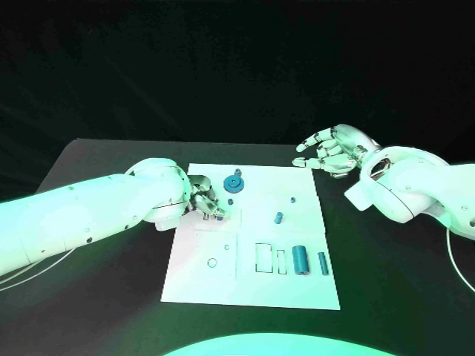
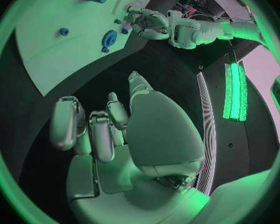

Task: Assemble the parts on the task board

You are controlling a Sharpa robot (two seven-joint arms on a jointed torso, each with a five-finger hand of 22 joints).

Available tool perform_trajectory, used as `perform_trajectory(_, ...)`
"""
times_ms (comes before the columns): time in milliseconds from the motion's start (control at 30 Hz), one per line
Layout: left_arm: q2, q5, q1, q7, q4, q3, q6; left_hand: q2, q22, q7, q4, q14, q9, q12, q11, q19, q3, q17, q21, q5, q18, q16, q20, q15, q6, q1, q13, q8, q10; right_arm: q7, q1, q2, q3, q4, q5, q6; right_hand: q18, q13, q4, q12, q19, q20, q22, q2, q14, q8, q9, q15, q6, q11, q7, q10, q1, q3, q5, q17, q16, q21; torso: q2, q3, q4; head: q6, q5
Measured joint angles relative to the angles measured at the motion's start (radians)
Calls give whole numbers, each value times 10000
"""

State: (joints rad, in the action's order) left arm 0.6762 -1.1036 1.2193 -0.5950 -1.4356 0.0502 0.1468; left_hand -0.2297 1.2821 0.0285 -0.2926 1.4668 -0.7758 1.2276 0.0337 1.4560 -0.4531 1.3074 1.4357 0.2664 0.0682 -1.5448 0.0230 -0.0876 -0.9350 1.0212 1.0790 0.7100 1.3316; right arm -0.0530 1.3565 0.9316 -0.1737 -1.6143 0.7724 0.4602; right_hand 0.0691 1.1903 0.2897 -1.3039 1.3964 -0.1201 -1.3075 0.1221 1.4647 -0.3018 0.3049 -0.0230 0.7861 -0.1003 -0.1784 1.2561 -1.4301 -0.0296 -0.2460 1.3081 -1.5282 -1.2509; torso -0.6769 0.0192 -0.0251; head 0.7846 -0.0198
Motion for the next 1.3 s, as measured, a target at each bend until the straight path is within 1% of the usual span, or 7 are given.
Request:
perform_trajectory(167,112,2,-7,-24,-154,-150,-7,35,-1,0,1,0,1,0,0,0,49,0,0,0,0,0,0,0,0,-35,0,0,0,0,-4,-5,0,34,0,1,1,0,0,0,0,0,1,-24,0,0,0,0,0,0,0,0,24,0,0,0,0,2,8,-2,0,-30,3)
perform_trajectory(333,261,51,7,-43,-322,-410,-8,-4,-1,0,25,0,2,-14,0,0,79,0,0,1,0,0,0,0,0,-75,-92,0,0,1,-6,-20,0,96,0,3,0,0,0,0,0,0,1,-24,0,0,1,0,0,0,0,0,24,0,0,-1,0,2,17,-6,-6,-100,5)
perform_trajectory(400,343,96,34,-54,-382,-572,-8,-4,-1,25,28,0,2,-122,0,0,131,0,0,1,-1,0,0,1,25,-74,-204,-40,-1,1,-7,-32,-1,135,0,4,0,0,0,0,0,0,2,-24,0,0,1,0,0,0,0,0,24,0,0,-1,0,2,20,-7,-9,-133,4)
perform_trajectory(633,544,282,443,-71,-318,-884,-6,110,-86,180,28,0,3,-594,-73,0,351,0,-42,1,0,0,1,1,254,146,-815,-178,-438,1,-8,-60,-3,251,-4,5,0,0,0,0,0,0,2,-24,0,0,1,0,0,0,0,0,24,0,0,-2,0,1,16,-7,-9,-229,-36)
perform_trajectory(867,389,377,833,-61,366,-976,18,201,-181,275,21,0,89,-778,-181,-56,452,-1,-91,42,0,0,57,10,494,387,-1044,-469,-634,1,-10,-83,-6,298,-6,7,0,1,0,0,0,0,3,-24,0,1,1,0,0,0,0,0,23,0,0,-3,0,1,-8,-12,-5,-309,-70)
perform_trajectory(1100,-37,373,966,-23,1399,-985,101,315,-269,589,2,-1,597,-892,-410,-142,710,-1,-154,43,1,0,218,256,985,563,-1302,-1241,-918,-2,-10,-87,-6,301,-7,9,0,1,0,0,0,0,-5,23,0,0,-13,0,0,0,0,0,71,0,0,-4,0,1,-27,-7,-2,-325,-97)
perform_trajectory(1300,-434,362,996,27,2170,-951,244,317,-267,592,5,-3,661,-892,-410,-141,713,0,-154,43,1,0,218,258,988,565,-1305,-1312,-918,-4,-10,-91,-6,291,-7,13,1,1,0,0,0,0,-5,29,0,1,-13,0,0,0,0,0,76,0,0,-5,0,0,-38,-1,-1,-325,-137)
